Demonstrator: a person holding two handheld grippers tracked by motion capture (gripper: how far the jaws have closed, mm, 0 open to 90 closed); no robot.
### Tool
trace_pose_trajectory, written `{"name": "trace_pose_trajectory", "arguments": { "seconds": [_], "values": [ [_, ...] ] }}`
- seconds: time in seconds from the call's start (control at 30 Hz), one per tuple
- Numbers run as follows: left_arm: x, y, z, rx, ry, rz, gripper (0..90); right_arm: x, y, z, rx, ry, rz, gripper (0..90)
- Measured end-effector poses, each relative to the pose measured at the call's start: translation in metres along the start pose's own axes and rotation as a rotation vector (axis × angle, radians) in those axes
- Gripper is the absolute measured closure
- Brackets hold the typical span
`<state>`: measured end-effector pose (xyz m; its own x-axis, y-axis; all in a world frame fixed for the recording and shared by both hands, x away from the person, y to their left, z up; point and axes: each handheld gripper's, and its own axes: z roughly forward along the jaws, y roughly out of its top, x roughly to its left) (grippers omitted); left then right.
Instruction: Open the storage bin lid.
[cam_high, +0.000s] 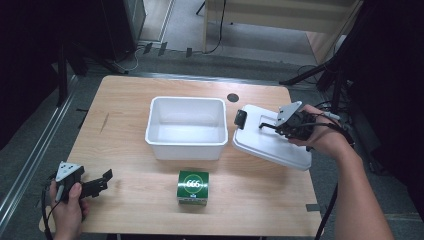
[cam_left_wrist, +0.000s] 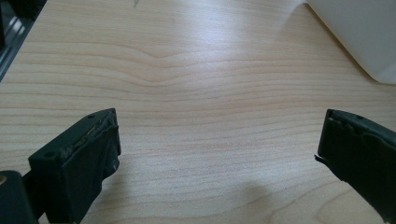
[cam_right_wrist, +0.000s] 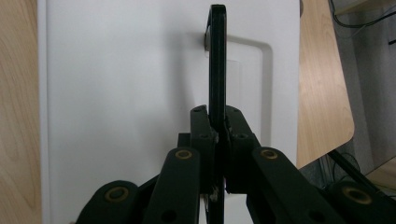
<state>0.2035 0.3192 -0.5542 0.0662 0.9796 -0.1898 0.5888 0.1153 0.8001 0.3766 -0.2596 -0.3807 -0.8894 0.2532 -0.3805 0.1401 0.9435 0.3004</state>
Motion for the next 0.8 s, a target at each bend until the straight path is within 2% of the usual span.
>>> {"name": "trace_pose_trajectory", "arguments": {
  "seconds": [0.1, 0.3, 0.43, 0.67, 0.8],
  "values": [
    [0.000, 0.000, 0.000, -0.001, -0.001, -0.001, 0.0, 0.004, -0.004, 0.011, 0.014, -0.001, 0.004, 85.3],
    [0.001, 0.000, 0.000, -0.005, -0.001, -0.006, 0.0, 0.008, -0.009, 0.027, 0.010, 0.005, 0.015, 85.3],
    [0.001, 0.000, 0.000, -0.005, -0.001, -0.008, 0.0, 0.011, -0.009, 0.039, 0.035, 0.010, 0.003, 85.3],
    [0.001, 0.000, -0.001, -0.007, -0.002, -0.010, 0.0, 0.017, -0.010, 0.053, 0.026, 0.020, 0.005, 85.3],
    [0.001, 0.000, -0.001, -0.006, -0.003, -0.010, 0.0, 0.020, -0.010, 0.062, 0.042, 0.014, -0.001, 85.3]
  ]
}}
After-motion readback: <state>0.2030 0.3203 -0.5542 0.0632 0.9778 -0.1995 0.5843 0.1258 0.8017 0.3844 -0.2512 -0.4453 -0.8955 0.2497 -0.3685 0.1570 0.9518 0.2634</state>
